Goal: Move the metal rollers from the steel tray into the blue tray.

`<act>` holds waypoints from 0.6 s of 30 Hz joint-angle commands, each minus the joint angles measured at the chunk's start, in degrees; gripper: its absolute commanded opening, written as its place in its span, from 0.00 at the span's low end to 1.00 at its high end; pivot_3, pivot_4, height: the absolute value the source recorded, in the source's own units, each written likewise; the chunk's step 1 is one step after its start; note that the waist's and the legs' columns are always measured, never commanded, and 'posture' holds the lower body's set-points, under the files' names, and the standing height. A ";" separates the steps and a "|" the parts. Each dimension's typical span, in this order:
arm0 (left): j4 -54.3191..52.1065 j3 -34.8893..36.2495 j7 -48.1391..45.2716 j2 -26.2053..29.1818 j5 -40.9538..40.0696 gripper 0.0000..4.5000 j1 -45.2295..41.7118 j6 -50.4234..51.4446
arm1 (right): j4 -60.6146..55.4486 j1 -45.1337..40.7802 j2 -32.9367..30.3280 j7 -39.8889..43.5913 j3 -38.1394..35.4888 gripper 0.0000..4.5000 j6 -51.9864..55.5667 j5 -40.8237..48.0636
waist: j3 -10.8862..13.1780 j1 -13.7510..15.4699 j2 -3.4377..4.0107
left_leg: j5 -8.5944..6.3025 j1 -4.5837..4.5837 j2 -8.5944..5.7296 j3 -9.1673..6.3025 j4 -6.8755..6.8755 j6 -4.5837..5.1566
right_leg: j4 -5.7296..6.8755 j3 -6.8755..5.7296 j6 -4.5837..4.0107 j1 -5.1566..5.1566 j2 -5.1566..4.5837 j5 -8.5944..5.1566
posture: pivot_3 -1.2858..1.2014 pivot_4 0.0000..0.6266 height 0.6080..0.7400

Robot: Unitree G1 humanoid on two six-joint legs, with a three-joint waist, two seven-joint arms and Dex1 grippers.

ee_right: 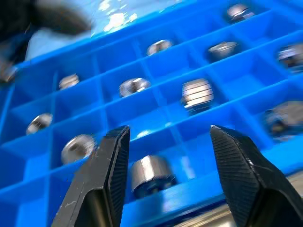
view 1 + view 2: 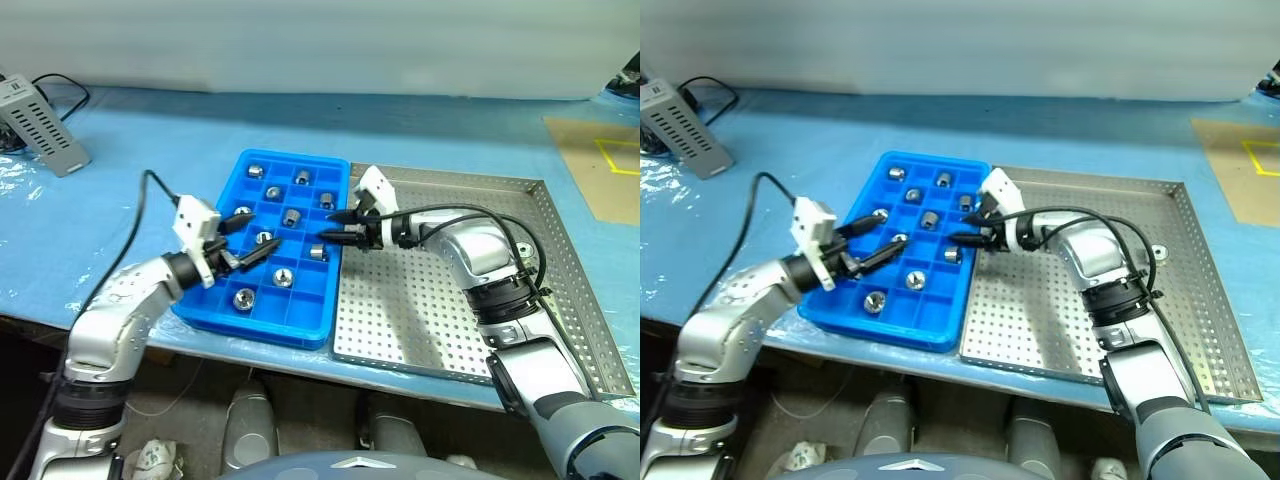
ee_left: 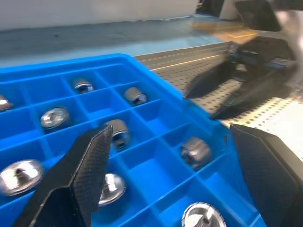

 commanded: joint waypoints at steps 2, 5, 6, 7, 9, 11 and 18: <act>4.47 -5.16 -2.50 -4.22 1.23 0.93 -6.87 -2.45 | -0.67 -0.86 -5.40 -5.27 -9.77 0.58 -2.15 -0.32 | -0.01 0.05 -0.01 | 0.01 0.01 -0.01 0.00 0.02 -0.01 | 0.01 0.01 0.00 0.09 -0.02 0.00 | 0.49 0.24 1.00; 10.62 -7.34 -5.21 -6.45 2.90 0.93 -11.36 -4.94 | -1.55 0.71 -7.81 -12.91 -14.04 0.58 -2.05 -3.08 | -0.04 -1.11 -0.04 | 0.02 0.11 0.00 0.01 0.04 -0.01 | 0.02 0.05 0.02 0.12 0.03 0.02 | 0.45 0.24 1.00; 12.75 -7.99 -6.24 -7.15 3.32 0.93 -12.84 -5.82 | -2.24 1.26 -8.17 -15.17 -16.10 0.58 -0.71 -2.91 | -0.04 -1.61 -0.05 | 0.03 0.15 0.01 0.01 0.04 -0.01 | 0.02 0.08 0.02 0.15 0.07 0.02 | 0.44 0.24 1.00; 14.32 -8.51 -7.11 -7.76 3.65 0.93 -13.91 -6.50 | -3.17 1.92 -8.51 -16.72 -17.65 0.58 0.38 -2.65 | -0.04 -2.05 -0.05 | 0.03 0.16 0.01 0.01 0.02 -0.01 | 0.01 0.11 0.02 0.15 0.11 0.02 | 0.42 0.24 1.00; 17.74 -9.49 -9.09 -9.04 4.18 0.93 -16.19 -7.62 | -5.12 3.44 -9.15 -20.54 -20.83 0.58 3.28 -2.73 | -0.04 -3.47 -0.05 | 0.03 0.17 0.03 0.01 0.03 -0.01 | 0.00 0.18 0.03 0.14 0.20 0.02 | 0.40 0.24 1.00; 21.77 -10.29 -11.16 -10.47 4.77 0.93 -18.75 -8.87 | -7.46 5.61 -9.65 -24.40 -24.45 0.58 6.63 -2.77 | -0.04 -4.71 -0.04 | 0.02 0.17 0.03 0.04 0.03 0.01 | -0.04 0.20 0.03 0.12 0.25 0.03 | 0.38 0.24 1.00; 30.31 -11.50 -16.72 -13.67 6.23 0.93 -24.42 -11.44 | -14.18 13.29 -9.67 -32.64 -29.37 0.58 12.23 -4.36 | -0.05 -7.57 -0.03 | -0.03 0.35 0.02 0.16 0.04 0.12 | -0.07 0.28 0.04 0.19 0.29 0.03 | 0.34 0.24 1.00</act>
